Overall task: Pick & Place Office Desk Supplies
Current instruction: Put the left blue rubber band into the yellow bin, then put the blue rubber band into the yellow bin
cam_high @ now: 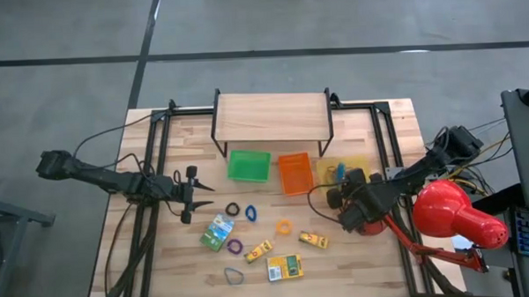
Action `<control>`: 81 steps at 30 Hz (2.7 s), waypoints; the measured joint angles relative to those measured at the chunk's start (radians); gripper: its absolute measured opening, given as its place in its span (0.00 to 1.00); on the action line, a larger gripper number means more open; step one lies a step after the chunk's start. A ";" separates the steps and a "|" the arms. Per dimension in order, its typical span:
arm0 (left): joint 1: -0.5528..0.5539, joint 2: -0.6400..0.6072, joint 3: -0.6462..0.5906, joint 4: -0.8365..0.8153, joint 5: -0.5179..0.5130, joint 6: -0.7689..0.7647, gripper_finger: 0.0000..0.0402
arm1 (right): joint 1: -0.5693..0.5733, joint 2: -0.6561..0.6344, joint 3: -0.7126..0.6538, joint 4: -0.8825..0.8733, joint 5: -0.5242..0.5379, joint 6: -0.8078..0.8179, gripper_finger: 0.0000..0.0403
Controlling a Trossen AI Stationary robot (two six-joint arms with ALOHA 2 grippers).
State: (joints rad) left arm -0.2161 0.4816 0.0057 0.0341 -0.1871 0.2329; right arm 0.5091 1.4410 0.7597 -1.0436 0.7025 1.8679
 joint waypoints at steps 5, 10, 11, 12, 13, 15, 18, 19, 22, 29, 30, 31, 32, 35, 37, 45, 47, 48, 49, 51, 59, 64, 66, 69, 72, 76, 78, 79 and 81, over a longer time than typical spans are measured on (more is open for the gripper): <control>0.000 0.000 0.000 0.000 0.000 0.000 0.46 | 0.000 -0.001 0.006 0.012 0.004 0.000 0.02; 0.000 0.000 0.000 0.000 0.000 0.000 0.46 | -0.002 -0.001 0.008 0.013 0.005 0.015 0.02; 0.000 0.000 0.000 0.000 0.000 0.000 0.46 | -0.002 -0.001 0.008 0.008 0.004 0.014 0.02; 0.000 0.000 0.000 0.000 0.000 0.001 0.46 | -0.002 -0.001 0.008 0.002 0.004 0.014 0.02; 0.000 0.000 0.000 0.000 0.000 0.001 0.46 | -0.002 -0.001 0.007 0.000 0.004 0.015 0.02; 0.000 0.000 0.000 0.000 0.000 0.001 0.46 | -0.002 -0.001 0.006 0.002 0.004 0.015 0.02; 0.001 0.000 0.000 0.000 0.000 0.002 0.46 | -0.002 -0.001 0.006 0.004 0.004 0.012 0.02; 0.001 0.000 0.000 0.000 0.000 0.003 0.46 | -0.002 -0.001 0.006 0.005 0.004 0.011 0.02; 0.001 0.000 0.000 0.000 0.000 0.003 0.46 | -0.002 -0.001 0.006 0.005 0.004 0.009 0.02; 0.001 0.000 0.000 0.000 0.000 0.002 0.46 | -0.002 0.000 0.005 0.006 0.004 0.014 0.02; 0.001 0.000 0.000 0.000 0.000 0.002 0.46 | -0.002 0.000 0.005 0.006 0.004 0.016 0.02; 0.001 0.000 0.000 0.000 0.000 0.002 0.46 | -0.002 0.000 0.005 0.006 0.004 0.024 0.02; 0.001 0.000 0.000 0.000 0.000 0.002 0.46 | -0.002 0.000 0.005 0.006 0.004 0.042 0.03; 0.001 0.000 0.000 0.000 0.000 0.002 0.46 | -0.002 0.000 0.005 -0.003 0.004 0.100 0.08; 0.001 0.000 0.000 0.000 0.000 0.002 0.46 | -0.002 0.000 0.005 -0.004 0.004 0.104 0.13; 0.000 0.000 0.000 0.000 0.000 0.002 0.46 | -0.002 0.000 0.005 -0.002 0.004 0.070 0.33; 0.000 0.000 0.000 0.000 0.000 0.002 0.46 | -0.002 0.000 0.005 0.000 0.004 0.066 0.36; 0.000 0.000 0.000 0.000 0.000 0.002 0.46 | -0.002 0.000 0.005 0.001 0.004 0.066 0.37; 0.000 0.000 0.000 0.000 0.000 0.002 0.46 | -0.002 0.000 0.005 0.001 0.004 0.066 0.37; 0.000 0.000 0.000 0.000 0.000 0.002 0.46 | -0.002 0.000 0.005 0.002 0.004 0.066 0.38; 0.000 0.000 0.000 0.000 0.000 0.000 0.46 | -0.002 0.000 0.036 0.002 0.005 0.004 0.35; 0.000 0.000 0.000 0.000 0.000 0.000 0.46 | -0.001 -0.002 0.107 0.000 0.074 -0.118 0.35; 0.000 0.000 0.000 0.000 0.000 0.000 0.46 | -0.001 -0.004 0.143 0.001 0.129 -0.175 0.36; 0.000 0.000 0.000 0.000 0.000 0.000 0.46 | -0.001 -0.004 0.198 0.004 0.196 -0.241 0.37; 0.000 0.000 0.000 0.000 0.000 0.000 0.46 | -0.001 -0.002 0.246 0.034 0.219 -0.298 0.37; 0.000 0.000 0.000 0.000 0.000 0.001 0.46 | 0.002 0.000 0.277 0.150 0.241 -0.434 0.37; 0.000 0.000 0.000 0.000 0.000 0.002 0.46 | 0.001 0.000 0.281 0.250 0.261 -0.558 0.37; 0.000 0.000 0.000 0.000 0.000 0.003 0.46 | 0.002 0.000 0.281 0.303 0.267 -0.629 0.37; 0.000 0.000 0.000 0.000 0.000 0.003 0.46 | 0.001 0.000 0.275 0.432 0.268 -0.783 0.37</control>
State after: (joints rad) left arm -0.2161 0.4816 0.0056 0.0338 -0.1871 0.2356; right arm 0.5103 1.4410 1.0347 -0.6111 0.9706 1.0844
